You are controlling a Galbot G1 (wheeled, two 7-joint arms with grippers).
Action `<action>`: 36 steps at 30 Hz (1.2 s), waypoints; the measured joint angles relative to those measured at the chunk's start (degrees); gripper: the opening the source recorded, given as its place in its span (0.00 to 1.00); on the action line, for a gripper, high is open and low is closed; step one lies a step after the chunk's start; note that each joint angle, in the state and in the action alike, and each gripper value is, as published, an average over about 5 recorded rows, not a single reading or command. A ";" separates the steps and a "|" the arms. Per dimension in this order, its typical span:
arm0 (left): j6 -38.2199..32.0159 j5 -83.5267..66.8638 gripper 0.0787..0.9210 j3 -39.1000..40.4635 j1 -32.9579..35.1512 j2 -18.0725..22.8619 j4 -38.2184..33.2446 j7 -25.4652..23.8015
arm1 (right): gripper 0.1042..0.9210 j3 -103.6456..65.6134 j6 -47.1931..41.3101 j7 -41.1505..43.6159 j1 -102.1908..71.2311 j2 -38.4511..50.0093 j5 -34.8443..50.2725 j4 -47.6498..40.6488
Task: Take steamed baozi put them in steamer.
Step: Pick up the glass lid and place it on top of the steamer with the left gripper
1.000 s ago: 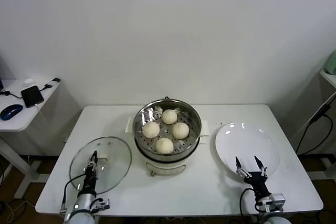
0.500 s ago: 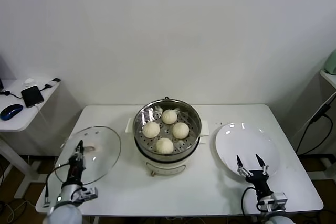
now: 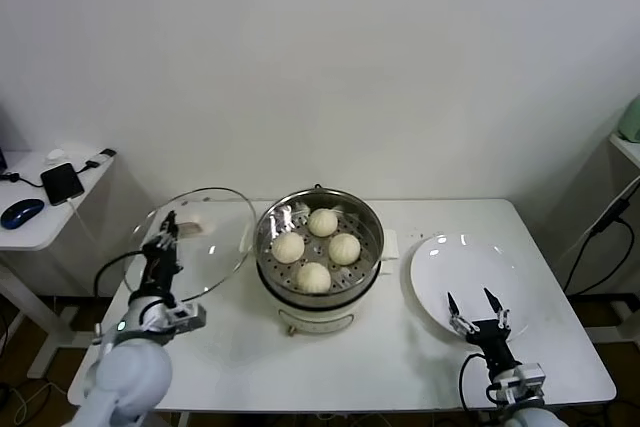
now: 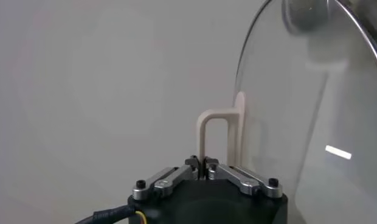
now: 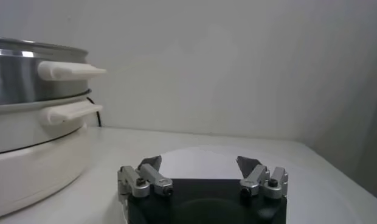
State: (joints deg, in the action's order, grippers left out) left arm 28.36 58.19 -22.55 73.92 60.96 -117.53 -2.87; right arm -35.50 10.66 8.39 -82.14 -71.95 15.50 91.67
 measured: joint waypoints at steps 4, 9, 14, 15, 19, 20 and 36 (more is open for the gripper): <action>4.66 3.20 0.07 6.05 -4.22 1.13 -1.66 -4.20 | 0.88 0.15 0.60 -0.13 -0.12 0.14 -0.24 -0.01; 8.80 8.66 0.07 13.39 -9.03 4.33 -2.01 -8.47 | 0.88 0.54 1.68 -0.39 0.27 0.02 -0.42 -0.53; 11.11 14.82 0.07 19.99 -12.57 9.08 -0.73 -10.94 | 0.88 0.78 3.16 -0.53 0.61 -0.08 -0.65 -1.45; 11.39 16.05 0.07 21.18 -13.07 10.12 -0.29 -11.25 | 0.88 0.78 3.49 -0.55 0.61 -0.09 -0.67 -1.65; 12.24 20.60 0.07 25.36 -14.58 14.20 1.79 -12.07 | 0.88 0.69 4.80 -0.66 0.48 -0.10 -0.64 -2.48; 12.41 21.57 0.07 26.20 -14.87 15.16 2.37 -12.18 | 0.88 0.66 5.12 -0.73 0.44 -0.11 -0.61 -2.70; 13.55 29.05 0.07 30.90 -17.87 23.98 13.11 -10.64 | 0.88 0.28 9.86 -2.44 0.74 -1.04 -0.20 -5.36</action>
State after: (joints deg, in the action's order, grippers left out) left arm 41.91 87.24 8.35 56.05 84.94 -104.41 -13.51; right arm -35.21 20.52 5.95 -81.39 -72.99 15.30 86.30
